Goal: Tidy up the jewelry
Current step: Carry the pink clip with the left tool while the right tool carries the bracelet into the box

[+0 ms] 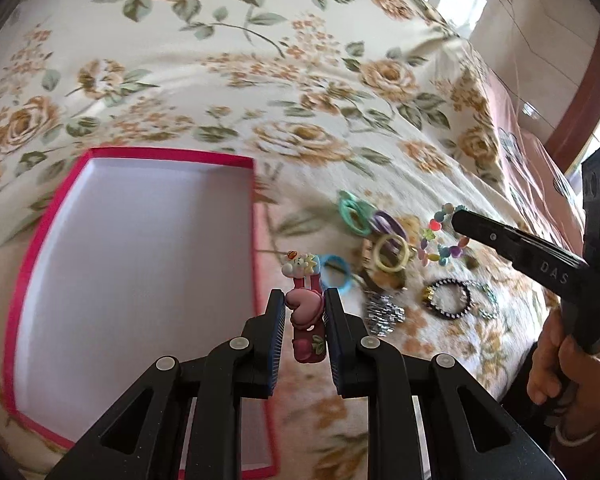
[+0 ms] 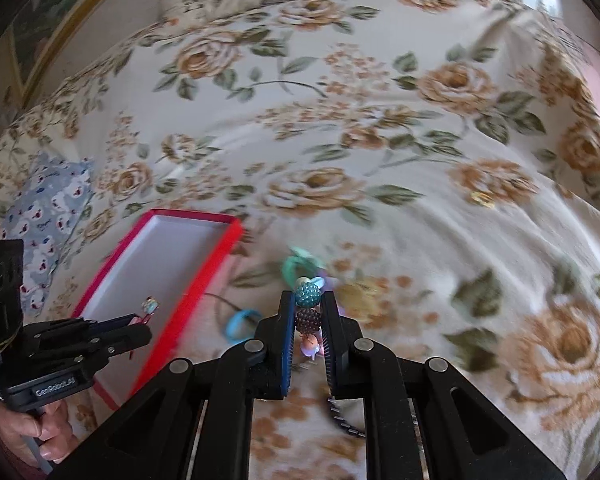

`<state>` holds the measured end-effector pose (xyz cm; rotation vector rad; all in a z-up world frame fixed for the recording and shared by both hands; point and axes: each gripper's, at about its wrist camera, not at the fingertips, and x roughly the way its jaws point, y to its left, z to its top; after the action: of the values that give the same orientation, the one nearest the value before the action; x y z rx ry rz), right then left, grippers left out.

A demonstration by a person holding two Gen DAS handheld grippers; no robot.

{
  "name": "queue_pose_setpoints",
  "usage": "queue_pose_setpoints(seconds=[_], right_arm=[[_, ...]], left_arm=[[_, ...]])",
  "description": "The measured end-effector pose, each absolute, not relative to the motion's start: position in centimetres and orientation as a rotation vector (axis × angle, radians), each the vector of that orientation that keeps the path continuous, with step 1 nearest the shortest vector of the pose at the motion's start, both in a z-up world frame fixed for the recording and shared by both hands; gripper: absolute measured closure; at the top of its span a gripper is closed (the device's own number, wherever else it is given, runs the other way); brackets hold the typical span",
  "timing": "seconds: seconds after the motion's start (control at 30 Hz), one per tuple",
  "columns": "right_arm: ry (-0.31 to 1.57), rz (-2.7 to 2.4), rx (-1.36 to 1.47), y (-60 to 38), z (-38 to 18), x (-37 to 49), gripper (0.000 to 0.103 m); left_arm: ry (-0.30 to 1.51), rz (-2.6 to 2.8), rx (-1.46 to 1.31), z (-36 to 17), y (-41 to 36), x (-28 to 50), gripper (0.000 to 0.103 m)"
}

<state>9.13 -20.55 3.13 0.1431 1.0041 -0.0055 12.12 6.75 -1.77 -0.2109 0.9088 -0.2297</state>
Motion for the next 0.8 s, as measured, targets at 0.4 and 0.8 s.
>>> queue_pose_setpoints(seconds=[0.4,0.8], right_arm=[[0.999,0.175,0.148,-13.0,2.1,13.3,0.091],[1.052,0.315,0.163,-5.5,-2.0,18.5,0.091]], left_arm=[[0.912,-0.104,-0.231,-1.3,12.1,12.0,0.084],[0.955,0.006,-0.211,-3.2,16.3,17.0,0.084]])
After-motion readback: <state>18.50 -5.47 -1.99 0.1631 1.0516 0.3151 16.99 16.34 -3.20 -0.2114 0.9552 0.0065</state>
